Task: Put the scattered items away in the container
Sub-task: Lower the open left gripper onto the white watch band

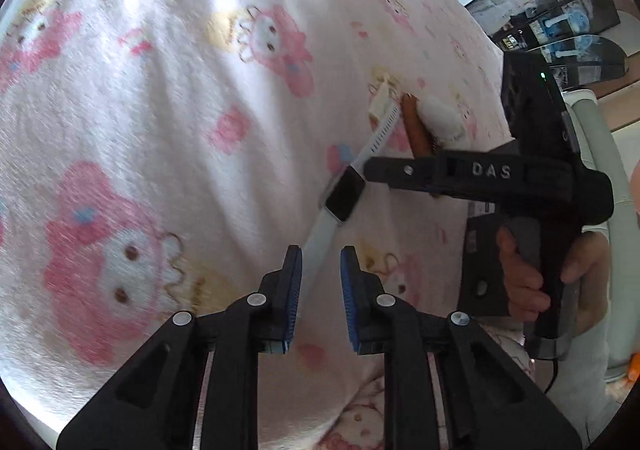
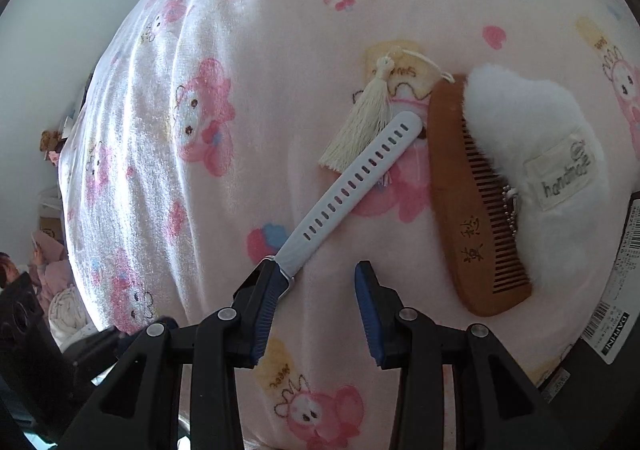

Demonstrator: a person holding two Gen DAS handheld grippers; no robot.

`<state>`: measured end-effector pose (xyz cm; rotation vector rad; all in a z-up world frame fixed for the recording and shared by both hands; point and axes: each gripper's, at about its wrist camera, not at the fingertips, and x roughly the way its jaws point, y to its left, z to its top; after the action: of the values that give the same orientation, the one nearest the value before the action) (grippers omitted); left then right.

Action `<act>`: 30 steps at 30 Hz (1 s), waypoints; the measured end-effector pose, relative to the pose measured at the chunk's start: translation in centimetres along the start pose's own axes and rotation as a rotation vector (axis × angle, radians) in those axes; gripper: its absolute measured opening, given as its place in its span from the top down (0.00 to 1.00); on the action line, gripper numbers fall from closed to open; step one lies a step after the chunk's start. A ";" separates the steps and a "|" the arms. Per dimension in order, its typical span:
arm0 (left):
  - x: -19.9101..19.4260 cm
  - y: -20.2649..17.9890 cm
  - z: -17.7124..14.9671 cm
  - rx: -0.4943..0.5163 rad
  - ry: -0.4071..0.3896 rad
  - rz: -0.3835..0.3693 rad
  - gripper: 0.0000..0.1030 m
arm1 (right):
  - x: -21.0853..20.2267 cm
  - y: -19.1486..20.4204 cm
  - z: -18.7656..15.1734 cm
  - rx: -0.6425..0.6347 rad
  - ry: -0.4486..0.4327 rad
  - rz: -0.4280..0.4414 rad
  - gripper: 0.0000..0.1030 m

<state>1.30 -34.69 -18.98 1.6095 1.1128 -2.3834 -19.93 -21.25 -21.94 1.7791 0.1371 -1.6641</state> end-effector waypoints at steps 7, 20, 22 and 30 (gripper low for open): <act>2.2 0.5 1.1 -0.025 -0.001 0.087 0.79 | -0.1 0.2 0.5 -0.010 -0.012 0.095 0.68; 0.5 0.7 0.4 -0.072 -0.021 -0.040 0.72 | -0.9 0.9 1.4 -0.036 -0.025 0.018 0.68; 2.2 0.0 -0.1 -0.057 0.001 -0.031 0.71 | -0.8 0.3 1.9 0.005 -0.036 0.028 0.68; 2.1 1.3 1.6 -0.119 -0.091 0.133 0.72 | -1.7 0.6 1.5 0.016 -0.035 0.104 0.68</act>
<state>-0.31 -35.88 -21.06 1.4734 1.0741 -2.2373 -21.13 -21.88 -20.03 1.7384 0.0155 -1.6250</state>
